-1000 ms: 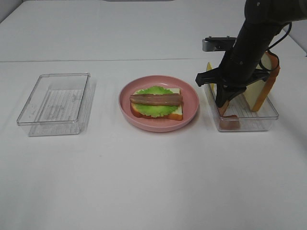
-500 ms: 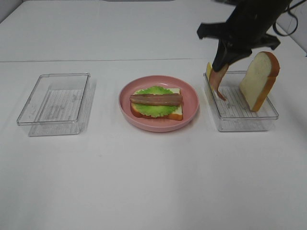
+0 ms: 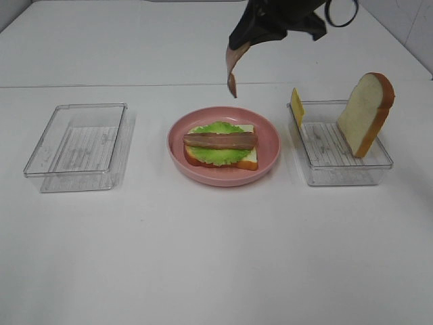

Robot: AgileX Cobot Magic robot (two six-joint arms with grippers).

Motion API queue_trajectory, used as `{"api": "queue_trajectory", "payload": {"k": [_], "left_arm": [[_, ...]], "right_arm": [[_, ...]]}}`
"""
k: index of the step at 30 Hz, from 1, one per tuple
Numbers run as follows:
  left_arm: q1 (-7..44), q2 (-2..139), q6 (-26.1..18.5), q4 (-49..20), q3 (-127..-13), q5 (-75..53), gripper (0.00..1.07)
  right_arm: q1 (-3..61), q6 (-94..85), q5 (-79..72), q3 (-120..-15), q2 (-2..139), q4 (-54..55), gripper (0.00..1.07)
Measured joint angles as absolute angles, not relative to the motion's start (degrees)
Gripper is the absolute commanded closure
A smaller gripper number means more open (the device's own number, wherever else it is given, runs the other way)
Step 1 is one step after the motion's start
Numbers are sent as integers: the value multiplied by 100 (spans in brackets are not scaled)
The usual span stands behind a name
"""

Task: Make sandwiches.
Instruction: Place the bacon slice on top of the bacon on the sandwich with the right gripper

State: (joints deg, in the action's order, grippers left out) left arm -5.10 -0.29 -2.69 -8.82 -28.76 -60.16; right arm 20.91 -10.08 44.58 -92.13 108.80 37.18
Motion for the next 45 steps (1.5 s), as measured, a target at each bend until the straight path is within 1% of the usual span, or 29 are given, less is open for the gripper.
{"api": "queue_trajectory", "payload": {"k": [1,4,7,9,14,27,29,31,32,34,35,36,38,39,40,45], "left_arm": [[-510,-29,-269,-882,-2876,-6016,9],[-510,-29,-269,-882,-2876,-6016,9],[-510,-29,-269,-882,-2876,-6016,9],[-510,-29,-269,-882,-2876,-6016,9],[-510,-29,-269,-882,-2876,-6016,9],[-510,-29,-269,-882,-2876,-6016,9],[-510,-29,-269,-882,-2876,-6016,9],[-510,-29,-269,-882,-2876,-6016,9],[-510,-29,-269,-882,-2876,-6016,9],[-510,-29,-269,-882,-2876,-6016,9],[-510,-29,-269,-882,-2876,-6016,9],[-510,-29,-269,-882,-2876,-6016,9],[-510,-29,-269,-882,-2876,-6016,9],[-510,-29,-269,-882,-2876,-6016,9],[-510,-29,-269,-882,-2876,-6016,9],[-510,-29,-269,-882,-2876,-6016,9]], "right_arm": [[2269,-1049,4274,-9213,11064,3764,107],[2458,-1094,4079,-9213,11327,3822,107],[2521,-1106,4005,-9213,11425,3845,107],[2647,-1272,3759,-9213,11746,4131,107],[2653,-1467,3507,-9213,12061,4366,107],[2653,-1610,3323,-9213,12319,4383,107],[2653,-1616,3312,-9213,12376,4211,107],[2653,-1576,3312,-9213,12427,3747,107],[2653,-1576,3312,-9213,12427,3747,107],[2653,-1329,3295,-9213,12433,3157,107],[2653,-1329,3295,-9213,12433,3157,107],[2653,-1026,3295,-9213,12433,2647,107],[2653,-882,3295,-9213,12433,2441,107],[2653,-567,3295,-9213,12433,1960,107],[2653,-401,3295,-9213,12433,1748,107],[2653,0,3295,-9213,12433,1238,107]]}}
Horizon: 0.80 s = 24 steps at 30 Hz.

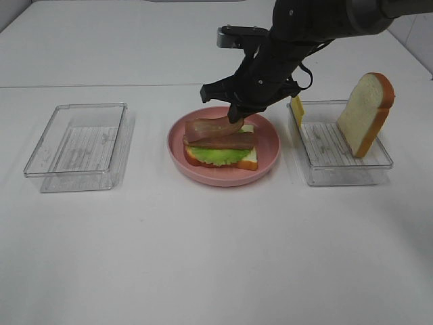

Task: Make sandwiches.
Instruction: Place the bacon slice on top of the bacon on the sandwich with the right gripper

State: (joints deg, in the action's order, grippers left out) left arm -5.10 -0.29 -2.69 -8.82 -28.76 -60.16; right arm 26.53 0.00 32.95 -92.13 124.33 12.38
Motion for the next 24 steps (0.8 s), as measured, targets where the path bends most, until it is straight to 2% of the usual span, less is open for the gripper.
{"api": "queue_trajectory", "payload": {"k": [12,14,15,16,17,18,19,20,21,22,24], "left_arm": [[-510,-29,-269,-882,-2876,-6016,9],[-510,-29,-269,-882,-2876,-6016,9],[-510,-29,-269,-882,-2876,-6016,9],[-510,-29,-269,-882,-2876,-6016,9],[-510,-29,-269,-882,-2876,-6016,9],[-510,-29,-269,-882,-2876,-6016,9],[-510,-29,-269,-882,-2876,-6016,9],[-510,-29,-269,-882,-2876,-6016,9],[-510,-29,-269,-882,-2876,-6016,9],[-510,-29,-269,-882,-2876,-6016,9],[-510,-29,-269,-882,-2876,-6016,9]], "right_arm": [[2653,80,3260,-9213,12433,1175,107],[2653,80,3260,-9213,12433,1163,98],[2653,80,3260,-9213,12433,1163,98],[2653,80,3254,-9213,12433,1163,79],[2653,80,3243,-9213,12433,1163,50],[2653,80,3243,-9213,12433,1163,50],[2653,80,3226,-9213,12433,1163,39],[2653,80,3203,-9213,12427,1163,15],[2653,80,3203,-9213,12427,1163,15],[2653,80,3203,-9213,12405,1163,8],[2653,80,3203,-9213,12347,1163,9]]}}
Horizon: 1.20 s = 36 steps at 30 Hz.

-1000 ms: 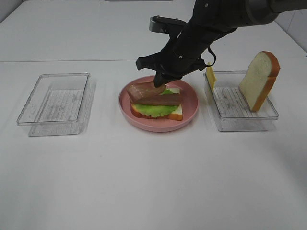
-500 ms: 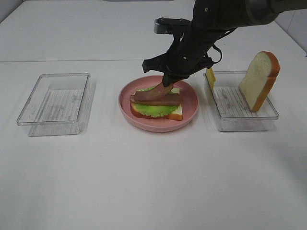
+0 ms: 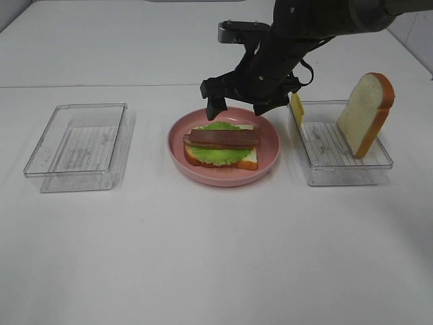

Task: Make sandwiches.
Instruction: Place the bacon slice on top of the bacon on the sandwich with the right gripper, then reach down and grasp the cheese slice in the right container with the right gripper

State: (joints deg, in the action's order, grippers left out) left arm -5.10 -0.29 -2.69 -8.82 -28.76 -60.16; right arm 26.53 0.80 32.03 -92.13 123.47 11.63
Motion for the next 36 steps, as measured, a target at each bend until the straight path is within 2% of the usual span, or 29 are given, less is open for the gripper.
{"api": "queue_trajectory", "payload": {"k": [10,15,21,23,25,36], "left_arm": [[-510,-29,-269,-882,-2876,-6016,9],[-510,-29,-269,-882,-2876,-6016,9],[-510,-29,-269,-882,-2876,-6016,9],[-510,-29,-269,-882,-2876,-6016,9],[-510,-29,-269,-882,-2876,-6016,9],[-510,-29,-269,-882,-2876,-6016,9]], "right_arm": [[2653,80,3340,-9213,11711,1089,9],[2532,264,3552,-9351,11293,653,9],[2183,590,3908,-9568,11356,584,9],[1799,688,4137,-9746,11539,527,9],[1690,688,4194,-9815,11637,527,9],[1518,705,4400,-9884,12227,550,9]]}}
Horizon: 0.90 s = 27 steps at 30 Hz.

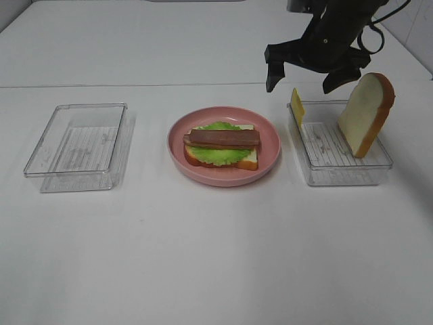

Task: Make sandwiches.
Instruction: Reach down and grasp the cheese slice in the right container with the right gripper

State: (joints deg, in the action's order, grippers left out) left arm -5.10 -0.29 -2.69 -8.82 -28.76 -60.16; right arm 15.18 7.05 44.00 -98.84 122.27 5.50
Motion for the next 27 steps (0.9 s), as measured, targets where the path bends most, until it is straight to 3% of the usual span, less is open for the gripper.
{"api": "queue_trajectory", "payload": {"k": [27], "left_arm": [[-510,-29,-269,-882,-2876,-6016,9]], "right_arm": [[1518,728,4337,-9884,12771,579,23]]}}
